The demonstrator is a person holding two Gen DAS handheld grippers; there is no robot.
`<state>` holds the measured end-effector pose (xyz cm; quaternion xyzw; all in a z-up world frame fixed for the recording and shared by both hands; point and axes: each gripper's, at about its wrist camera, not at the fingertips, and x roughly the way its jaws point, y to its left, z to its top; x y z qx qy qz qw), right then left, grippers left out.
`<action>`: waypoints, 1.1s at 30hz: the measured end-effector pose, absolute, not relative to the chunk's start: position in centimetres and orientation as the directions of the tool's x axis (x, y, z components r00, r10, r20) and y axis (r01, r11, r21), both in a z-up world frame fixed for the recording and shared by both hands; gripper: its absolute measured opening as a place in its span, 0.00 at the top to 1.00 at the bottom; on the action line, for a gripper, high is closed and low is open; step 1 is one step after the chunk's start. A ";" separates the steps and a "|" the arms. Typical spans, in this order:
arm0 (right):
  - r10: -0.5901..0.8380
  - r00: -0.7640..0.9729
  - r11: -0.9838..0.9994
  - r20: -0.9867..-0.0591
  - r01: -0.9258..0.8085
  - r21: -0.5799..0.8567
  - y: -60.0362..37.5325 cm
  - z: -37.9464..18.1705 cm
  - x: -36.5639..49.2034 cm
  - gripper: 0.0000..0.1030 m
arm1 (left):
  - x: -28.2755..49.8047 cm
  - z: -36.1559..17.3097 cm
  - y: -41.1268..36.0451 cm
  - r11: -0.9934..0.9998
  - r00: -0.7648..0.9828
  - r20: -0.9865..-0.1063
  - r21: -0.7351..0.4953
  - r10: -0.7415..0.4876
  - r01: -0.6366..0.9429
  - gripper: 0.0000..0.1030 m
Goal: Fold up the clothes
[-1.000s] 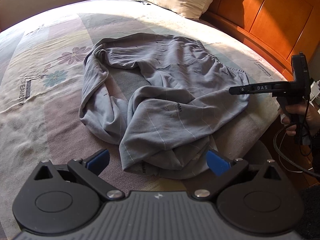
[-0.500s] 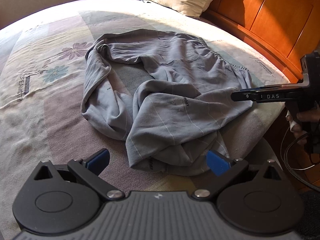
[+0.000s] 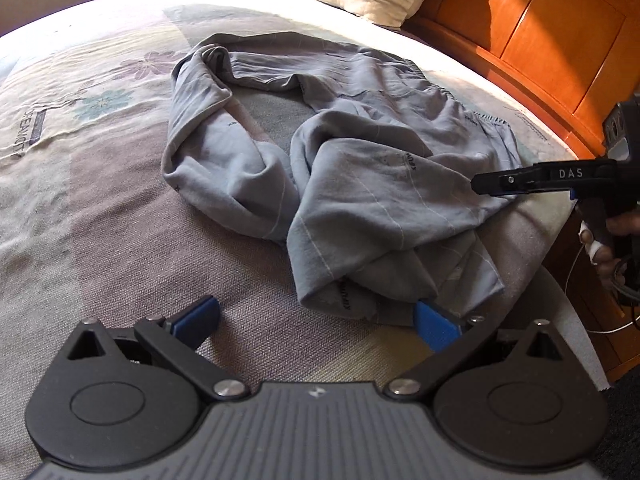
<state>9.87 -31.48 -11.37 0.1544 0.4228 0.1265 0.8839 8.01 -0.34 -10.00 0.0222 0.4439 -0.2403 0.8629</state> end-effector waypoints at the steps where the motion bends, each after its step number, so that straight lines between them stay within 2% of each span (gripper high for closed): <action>1: 0.355 0.612 0.920 -0.707 -0.096 0.379 -31.4 -11.4 9.8 0.23 | 8.0 -9.9 -0.5 0.886 0.483 -0.790 -0.158 -0.379 0.437 0.01; 6: 0.360 0.613 0.923 -0.704 -0.121 0.366 -30.9 -11.4 9.8 0.16 | 8.6 -8.0 0.2 0.917 0.467 -0.836 -0.098 -0.287 0.388 0.01; 9: 0.367 0.615 0.918 -0.698 -0.118 0.379 -31.0 -11.5 9.7 0.15 | 9.2 -5.3 2.4 0.932 0.537 -0.798 -0.081 -0.273 0.353 0.01; 12: 0.371 0.616 0.916 -0.695 -0.118 0.384 -30.9 -11.5 9.7 0.13 | 11.5 -3.9 3.9 0.960 0.598 -0.777 -0.025 -0.195 0.280 0.01; 16: 0.359 0.613 0.922 -0.704 -0.115 0.371 -30.5 -11.4 9.8 0.10 | 15.7 -5.2 4.1 0.980 0.602 -0.784 -0.035 -0.150 0.198 0.01; 24: 0.332 0.603 0.932 -0.726 -0.088 0.352 -30.0 -11.1 10.0 0.09 | 21.0 -9.6 2.2 0.991 0.557 -0.831 0.068 -0.010 0.118 0.00; 29: 0.297 0.602 0.944 -0.741 -0.068 0.324 -29.5 -10.7 10.0 0.09 | 22.4 -9.0 2.5 0.968 0.571 -0.800 0.250 0.185 0.037 0.00; 33: 0.295 0.608 0.945 -0.737 -0.071 0.319 -29.3 -10.2 9.8 0.09 | 23.5 -7.8 3.8 0.900 0.599 -0.719 0.436 0.351 -0.005 0.00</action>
